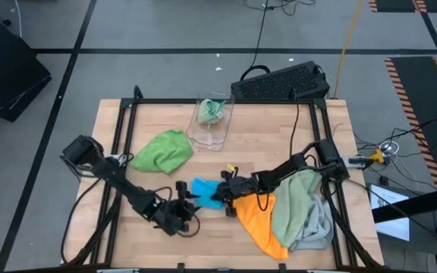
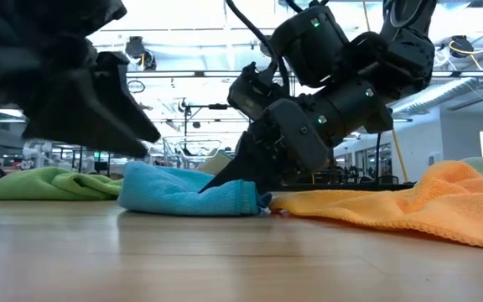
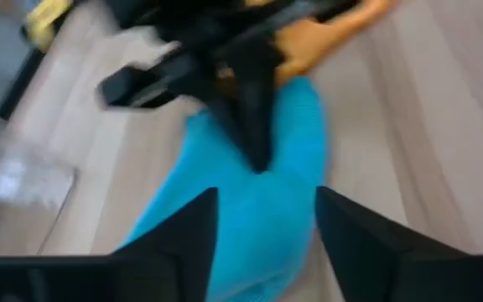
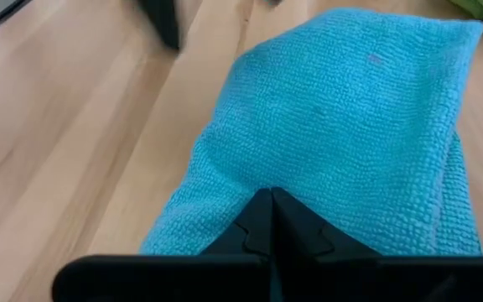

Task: Fold microfiber towels
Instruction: Put the folded blue towel into the transparent bin

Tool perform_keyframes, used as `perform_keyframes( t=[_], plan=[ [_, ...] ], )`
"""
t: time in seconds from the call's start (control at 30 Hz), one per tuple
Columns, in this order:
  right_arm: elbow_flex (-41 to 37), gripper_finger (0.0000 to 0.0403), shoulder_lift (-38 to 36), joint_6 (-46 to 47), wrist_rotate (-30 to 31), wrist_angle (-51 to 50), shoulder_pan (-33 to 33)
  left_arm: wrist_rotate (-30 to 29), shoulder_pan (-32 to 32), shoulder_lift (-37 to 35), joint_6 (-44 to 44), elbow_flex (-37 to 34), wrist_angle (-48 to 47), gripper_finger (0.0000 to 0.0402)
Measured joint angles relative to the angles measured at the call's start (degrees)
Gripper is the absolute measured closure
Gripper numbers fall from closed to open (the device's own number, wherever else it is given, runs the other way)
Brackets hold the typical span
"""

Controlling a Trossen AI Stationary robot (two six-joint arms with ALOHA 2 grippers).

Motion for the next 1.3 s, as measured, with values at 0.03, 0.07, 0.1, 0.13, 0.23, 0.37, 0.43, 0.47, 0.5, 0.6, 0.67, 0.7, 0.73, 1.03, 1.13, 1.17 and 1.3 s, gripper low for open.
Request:
perform_keyframes(
  t=[0.03, 0.07, 0.1, 0.13, 0.23, 0.37, 0.43, 0.47, 0.5, 0.6, 0.67, 0.7, 0.73, 1.03, 1.13, 1.17, 1.3],
  plan=[
    [0.0, 0.0403, 0.0, 0.08, 0.0, 0.0, -0.17, 0.49, -0.21, 1.14, 1.78, 0.34, 0.17, 0.0175],
    [0.0, 0.0403, -0.02, 0.1, 0.0, -0.03, -0.26, 0.6, -0.33, 2.1, 3.31, 0.52, -0.34, 0.016],
    [0.01, 0.0403, -0.02, 0.1, 0.0, -0.24, -0.35, 0.38, -0.39, 3.15, 4.56, 0.77, -0.83, 0.0145],
    [0.02, 0.0403, -0.02, 0.1, -0.02, -0.28, -0.45, -0.14, -0.36, 4.17, 5.48, 1.03, -0.8, 0.0132],
    [0.02, 0.0403, -0.02, 0.29, -0.09, -0.45, -0.68, -0.41, 0.53, 5.34, 7.65, 1.42, -2.76, 0.0105],
    [0.02, 0.0403, -0.02, 0.77, -0.96, -0.46, -1.41, 1.66, 3.45, 5.68, 7.5, 1.64, -5.45, 0.011],
    [0.04, 0.0403, -0.02, 0.95, -2.75, -0.46, -1.91, 3.66, 5.0, 5.6, 8.46, 1.69, -5.81, 0.0133],
    [0.04, 0.0403, -0.02, 1.0, -2.99, -0.48, -2.19, 4.71, 5.74, 5.6, 9.01, 1.72, -5.83, 0.0149],
    [0.04, 0.0403, -0.02, 1.23, -3.17, -0.52, -2.46, 5.8, 6.58, 5.59, 9.55, 1.72, -5.83, 0.0167],
    [0.04, 0.0403, -0.02, 1.36, -4.01, -0.42, -2.97, 9.3, 8.9, 5.51, 10.09, 1.76, -6.93, 0.0232],
    [0.04, 0.0403, -0.4, 1.35, -4.5, -0.4, -3.26, 10.94, 10.02, 5.51, 9.91, 1.8, -7.96, 0.0283],
    [0.04, 0.0403, -0.95, 1.32, -4.31, -1.07, -3.29, 11.28, 10.49, 5.53, 9.93, 1.79, -8.29, 0.0309],
    [0.03, 0.0403, -1.66, 1.23, -4.22, -1.8, -3.35, 11.4, 10.87, 5.55, 9.95, 1.75, -8.58, 0.0334],
    [-0.06, 0.0384, -17.1, -6.02, 1.53, -21.36, -2.77, 9.54, 12.22, 3.17, 10.0, 1.29, -10.31, 0.0379],
    [-1.67, 0.0374, -23.9, -8.43, 6.03, -26.01, -1.6, 7.86, 12.64, 0.48, 10.16, 1.3, -9.86, 0.0392],
    [-2.72, 0.0372, -26.27, -9.04, 7.93, -26.69, -1.15, 7.37, 12.92, -0.64, 10.17, 1.29, -9.79, 0.0393],
    [-8.65, 0.037, -35.39, -9.63, 15.21, -27.07, 0.43, 5.97, 14.64, -5.77, 12.36, 1.34, -9.35, 0.0384]
  ],
)
